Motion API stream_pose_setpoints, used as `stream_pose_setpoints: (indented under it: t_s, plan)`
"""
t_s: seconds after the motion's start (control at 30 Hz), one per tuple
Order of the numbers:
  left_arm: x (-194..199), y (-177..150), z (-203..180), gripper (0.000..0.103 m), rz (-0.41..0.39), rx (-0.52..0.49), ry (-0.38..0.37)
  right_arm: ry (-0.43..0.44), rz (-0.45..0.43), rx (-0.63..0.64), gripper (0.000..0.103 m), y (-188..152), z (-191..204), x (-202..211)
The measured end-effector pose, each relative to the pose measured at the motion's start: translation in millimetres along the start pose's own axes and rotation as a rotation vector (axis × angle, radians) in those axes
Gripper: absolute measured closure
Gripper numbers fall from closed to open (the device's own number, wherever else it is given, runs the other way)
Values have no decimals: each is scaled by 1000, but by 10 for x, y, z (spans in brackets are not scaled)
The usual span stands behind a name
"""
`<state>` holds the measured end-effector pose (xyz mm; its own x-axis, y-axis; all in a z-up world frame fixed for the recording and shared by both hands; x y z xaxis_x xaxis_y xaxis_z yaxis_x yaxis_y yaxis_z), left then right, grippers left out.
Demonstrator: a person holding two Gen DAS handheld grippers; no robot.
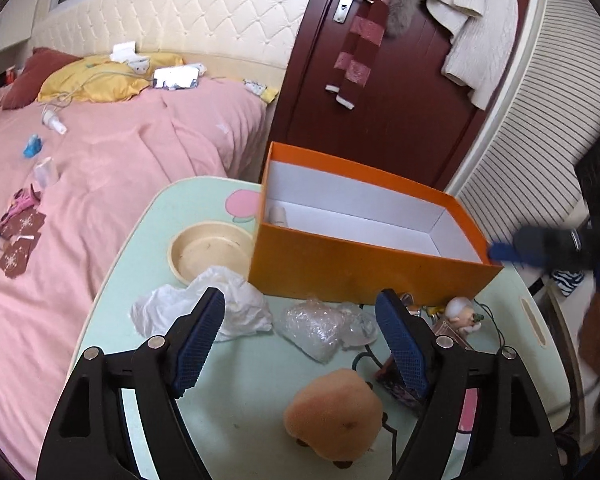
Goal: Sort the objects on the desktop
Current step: 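Lower the plastic bag onto the table and open the left gripper, then grasp the pink translucent heart item in the box with the right gripper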
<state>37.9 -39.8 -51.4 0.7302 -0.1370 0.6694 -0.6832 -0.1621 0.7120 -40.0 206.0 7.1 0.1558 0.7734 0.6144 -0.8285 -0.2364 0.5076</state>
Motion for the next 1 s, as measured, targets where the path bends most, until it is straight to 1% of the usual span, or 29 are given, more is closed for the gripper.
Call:
stream_pose_setpoints:
  t_s: [0.1, 0.17, 0.23, 0.27, 0.3, 0.37, 0.43, 0.53, 0.63, 0.7, 0.77, 0.87, 1.0]
  plan:
    - [18, -8, -1, 25, -9, 7, -16, -87, 80, 37, 45, 343, 62, -181]
    - [35, -24, 5, 25, -12, 13, -23, -123, 162, 12, 45, 567, 23, -388]
    - [42, -23, 21, 25, -18, 3, -5, -142, 249, -30, 45, 736, -44, -596]
    - [47, -21, 28, 25, -23, -3, 7, -171, 308, -28, 45, 790, -72, -741]
    - [52, -15, 34, 25, -26, -2, 10, -202, 369, -24, 45, 840, -98, -889]
    - [67, 0, 68, 25, -31, 13, 2, -242, 438, 7, 45, 887, -139, -1120]
    - [63, 5, 97, 25, -26, 25, -4, -251, 532, 0, 45, 888, -208, -1392]
    - [37, 9, 146, 25, -11, 45, -9, -277, 634, -6, 45, 830, -304, -1666]
    - [6, 9, 191, 25, 5, 72, -24, -283, 672, 18, 46, 807, -317, -1814]
    - [-10, 0, 203, 25, 14, 82, -27, -285, 698, 38, 49, 799, -308, -1891]
    - [-26, -9, 216, 25, 23, 93, -29, -302, 728, 111, 50, 765, -241, -1948]
    - [-50, -23, 234, 25, 36, 109, -33, -348, 746, 197, 67, 755, -162, -2005]
    - [-32, -28, 229, 25, 30, 103, -29, -328, 769, 184, 83, 734, -174, -1993]
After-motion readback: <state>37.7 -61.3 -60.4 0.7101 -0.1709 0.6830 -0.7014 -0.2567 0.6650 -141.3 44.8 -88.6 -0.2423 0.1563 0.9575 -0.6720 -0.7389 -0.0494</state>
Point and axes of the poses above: each gripper's, at about its wrist camera, not at the fingertips, and x roughly against the way its jaws point, z to its left, y to its top, the point moved 2 cm from there along -x, roughly the way its jaws point, and after that the axes turned 6 degrees about y, right-handed, at the moved point
